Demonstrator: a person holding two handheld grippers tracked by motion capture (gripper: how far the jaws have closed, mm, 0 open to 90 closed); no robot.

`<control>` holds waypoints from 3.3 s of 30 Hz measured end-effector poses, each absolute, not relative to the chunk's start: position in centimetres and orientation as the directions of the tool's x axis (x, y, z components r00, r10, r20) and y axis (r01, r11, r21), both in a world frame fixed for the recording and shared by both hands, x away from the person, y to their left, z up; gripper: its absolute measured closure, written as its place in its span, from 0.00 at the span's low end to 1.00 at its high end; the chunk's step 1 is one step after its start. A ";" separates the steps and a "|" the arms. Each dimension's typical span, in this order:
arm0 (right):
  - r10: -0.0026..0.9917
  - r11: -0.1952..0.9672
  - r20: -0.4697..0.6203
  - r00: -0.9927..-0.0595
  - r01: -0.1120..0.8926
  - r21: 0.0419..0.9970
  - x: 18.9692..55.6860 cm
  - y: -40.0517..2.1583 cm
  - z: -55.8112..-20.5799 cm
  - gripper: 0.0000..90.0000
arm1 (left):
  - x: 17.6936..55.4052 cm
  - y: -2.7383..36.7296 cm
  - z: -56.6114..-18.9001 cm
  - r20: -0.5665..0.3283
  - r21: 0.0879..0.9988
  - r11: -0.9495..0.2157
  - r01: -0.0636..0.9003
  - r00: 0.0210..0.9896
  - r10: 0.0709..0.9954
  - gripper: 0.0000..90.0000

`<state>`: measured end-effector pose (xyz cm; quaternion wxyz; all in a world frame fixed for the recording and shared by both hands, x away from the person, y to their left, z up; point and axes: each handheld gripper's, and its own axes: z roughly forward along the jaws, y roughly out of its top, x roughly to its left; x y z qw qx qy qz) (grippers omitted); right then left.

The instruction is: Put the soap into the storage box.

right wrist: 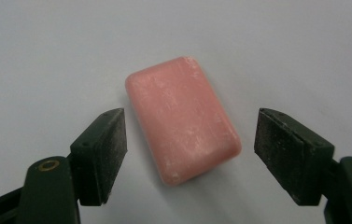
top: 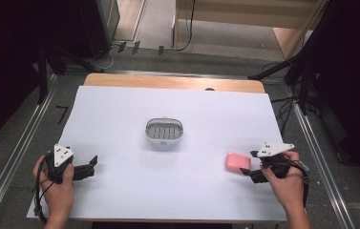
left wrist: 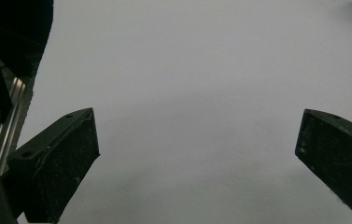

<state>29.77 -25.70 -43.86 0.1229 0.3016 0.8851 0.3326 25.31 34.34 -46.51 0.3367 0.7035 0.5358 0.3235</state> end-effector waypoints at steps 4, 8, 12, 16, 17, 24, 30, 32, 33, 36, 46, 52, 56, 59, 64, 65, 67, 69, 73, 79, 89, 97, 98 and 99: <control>0.572 0.656 -0.021 -0.820 0.442 0.612 30.6 -24.5 -43.7 0.31 | 25.3 34.4 -46.5 0.091 0.820 -0.196 0.538 0.216 0.972 0.00; 0.555 0.681 -0.031 -0.831 0.433 0.591 31.1 -24.1 -43.6 0.31 | 25.3 34.4 -46.5 0.089 0.821 -0.195 0.537 0.218 0.972 0.00; 0.539 0.710 -0.037 -0.841 0.430 0.558 31.8 -24.0 -43.7 0.32 | 25.3 34.4 -46.5 0.088 0.820 -0.195 0.538 0.218 0.972 0.00; 0.524 0.724 -0.035 -0.851 0.423 0.545 32.1 -23.7 -44.2 0.33 | 25.3 34.4 -46.5 0.089 0.820 -0.196 0.538 0.218 0.972 0.00; 0.519 0.732 -0.033 -0.854 0.424 0.533 32.2 -23.6 -44.4 0.35 | 25.3 34.4 -46.5 0.088 0.820 -0.195 0.538 0.219 0.972 0.00; 0.495 0.748 -0.023 -0.869 0.412 0.519 32.7 -23.2 -44.8 0.40 | 25.4 34.4 -46.5 0.086 0.821 -0.192 0.537 0.217 0.972 0.00; 0.498 0.759 -0.003 -0.867 0.434 0.486 33.0 -22.9 -45.2 0.42 | 25.3 34.4 -46.5 0.088 0.820 -0.195 0.538 0.219 0.972 0.00; 0.502 0.761 0.000 -0.865 0.442 0.475 33.0 -22.8 -45.2 0.42 | 25.4 34.4 -46.5 0.086 0.821 -0.193 0.538 0.217 0.972 0.00; 0.502 0.762 0.000 -0.865 0.443 0.473 33.1 -22.8 -45.3 0.42 | 25.4 34.4 -46.5 0.086 0.821 -0.193 0.538 0.217 0.972 0.00; 0.505 0.765 0.000 -0.863 0.448 0.461 33.2 -22.6 -45.4 0.42 | 25.4 34.4 -46.5 0.086 0.821 -0.192 0.538 0.217 0.972 0.00; 0.520 0.763 0.013 -0.854 0.471 0.442 33.5 -22.3 -45.7 0.43 | 25.4 34.4 -46.5 0.086 0.821 -0.192 0.537 0.217 0.972 0.00; 0.516 0.764 0.010 -0.856 0.466 0.447 33.7 -22.0 -45.6 0.43 | 25.3 34.4 -46.5 0.087 0.821 -0.195 0.537 0.219 0.972 0.00; 0.506 0.764 0.011 -0.862 0.454 0.458 33.9 -21.7 -45.1 0.43 | 25.3 34.4 -46.5 0.087 0.819 -0.195 0.540 0.218 0.972 0.00; 0.497 0.758 0.019 -0.867 0.445 0.478 34.3 -21.4 -44.3 0.43 | 25.3 34.4 -46.5 0.087 0.819 -0.194 0.540 0.218 0.972 0.00; 0.479 0.766 0.009 -0.878 0.423 0.484 34.9 -20.5 -43.3 0.43 | 25.3 34.5 -46.5 0.079 0.824 -0.186 0.535 0.216 0.973 0.00; 0.475 0.767 0.010 -0.880 0.419 0.486 35.0 -20.3 -43.2 0.43 | 25.3 34.5 -46.5 0.078 0.824 -0.185 0.535 0.216 0.973 0.00; 0.469 0.768 0.009 -0.883 0.413 0.490 35.2 -19.8 -42.9 0.43 | 25.3 34.5 -46.5 0.076 0.824 -0.183 0.536 0.215 0.974 0.00; 0.458 0.772 0.008 -0.889 0.403 0.492 35.5 -19.4 -42.7 0.43 | 25.3 34.6 -46.5 0.074 0.826 -0.180 0.534 0.215 0.974 0.00; 0.445 0.779 0.004 -0.895 0.390 0.491 36.0 -18.5 -42.1 0.43 | 25.3 34.6 -46.5 0.072 0.826 -0.179 0.535 0.215 0.974 0.00; 0.430 0.779 0.009 -0.903 0.375 0.502 36.9 -17.2 -41.3 0.43 | 25.3 34.7 -46.5 0.063 0.828 -0.171 0.534 0.214 0.975 0.00; 0.371 0.790 0.014 -0.928 0.324 0.521 38.2 -14.9 -39.8 0.43 | 25.3 34.7 -46.4 0.061 0.828 -0.167 0.535 0.210 0.976 0.00; 0.351 0.791 0.003 -0.936 0.299 0.534 39.0 -13.3 -39.0 0.43 | 25.1 34.6 -46.4 0.067 0.837 -0.172 0.519 0.215 0.974 0.00; 0.356 0.790 0.009 -0.935 0.306 0.532 39.0 -13.1 -38.9 0.43 | 25.1 34.7 -46.4 0.067 0.840 -0.171 0.516 0.213 0.975 0.00; 0.350 0.788 0.008 -0.937 0.299 0.538 39.2 -13.0 -38.9 0.43 | 25.1 34.7 -46.4 0.066 0.839 -0.170 0.516 0.213 0.975 0.00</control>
